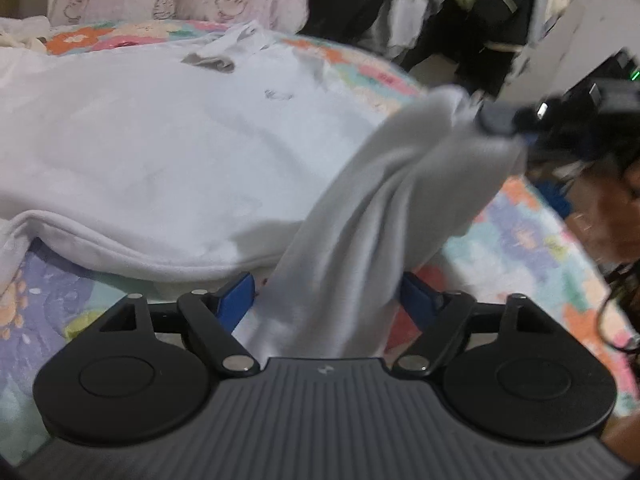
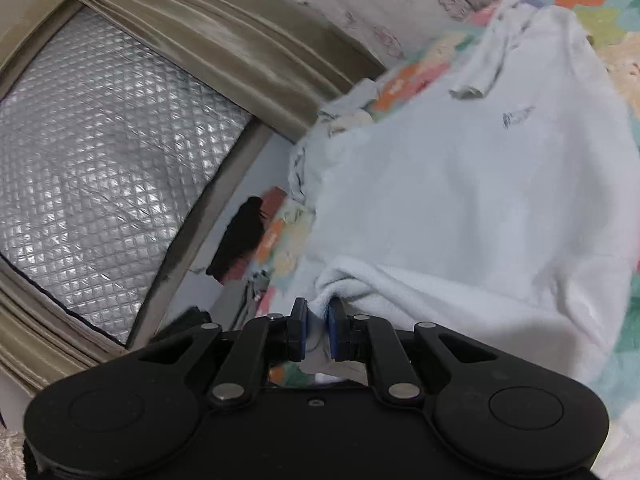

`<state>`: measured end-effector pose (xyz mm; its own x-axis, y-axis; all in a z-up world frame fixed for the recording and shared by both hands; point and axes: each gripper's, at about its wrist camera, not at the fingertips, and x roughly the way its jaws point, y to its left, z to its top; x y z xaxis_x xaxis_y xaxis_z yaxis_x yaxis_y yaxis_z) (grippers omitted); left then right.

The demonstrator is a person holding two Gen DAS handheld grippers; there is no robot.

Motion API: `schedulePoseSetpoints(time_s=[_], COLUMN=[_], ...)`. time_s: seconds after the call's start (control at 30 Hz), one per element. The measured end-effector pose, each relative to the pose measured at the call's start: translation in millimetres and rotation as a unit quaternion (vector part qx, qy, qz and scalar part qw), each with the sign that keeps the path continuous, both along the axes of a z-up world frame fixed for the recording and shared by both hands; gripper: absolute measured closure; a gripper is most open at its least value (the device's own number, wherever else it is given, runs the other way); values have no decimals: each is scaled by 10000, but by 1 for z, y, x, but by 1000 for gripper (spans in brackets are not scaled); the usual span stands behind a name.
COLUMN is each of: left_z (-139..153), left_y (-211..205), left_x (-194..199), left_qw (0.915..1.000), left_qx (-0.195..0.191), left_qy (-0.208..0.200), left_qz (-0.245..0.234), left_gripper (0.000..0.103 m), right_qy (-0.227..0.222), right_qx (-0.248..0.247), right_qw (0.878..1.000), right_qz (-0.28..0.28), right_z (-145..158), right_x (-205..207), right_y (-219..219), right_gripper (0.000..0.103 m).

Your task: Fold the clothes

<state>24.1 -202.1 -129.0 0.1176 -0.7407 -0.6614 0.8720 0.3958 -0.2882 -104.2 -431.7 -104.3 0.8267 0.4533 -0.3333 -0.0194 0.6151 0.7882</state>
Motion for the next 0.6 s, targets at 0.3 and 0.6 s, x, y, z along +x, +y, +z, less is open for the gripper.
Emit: schedulePoseSetpoints(time_s=[0.3, 0.6], left_z=[23, 75], left_y=[17, 17], left_x=[6, 36], left_qw=[9909, 9753], left_qx=[-50, -563], left_qy=[-874, -1569], left_qz=[1026, 1451], left_gripper=[90, 90], right_qy=[899, 1616], right_qx=[-1564, -3626], right_qw=[9820, 9177], right_qz=[-561, -151], right_z=[-7, -30], right_x=[-26, -41], right_y=[-6, 17], right_gripper=[62, 57])
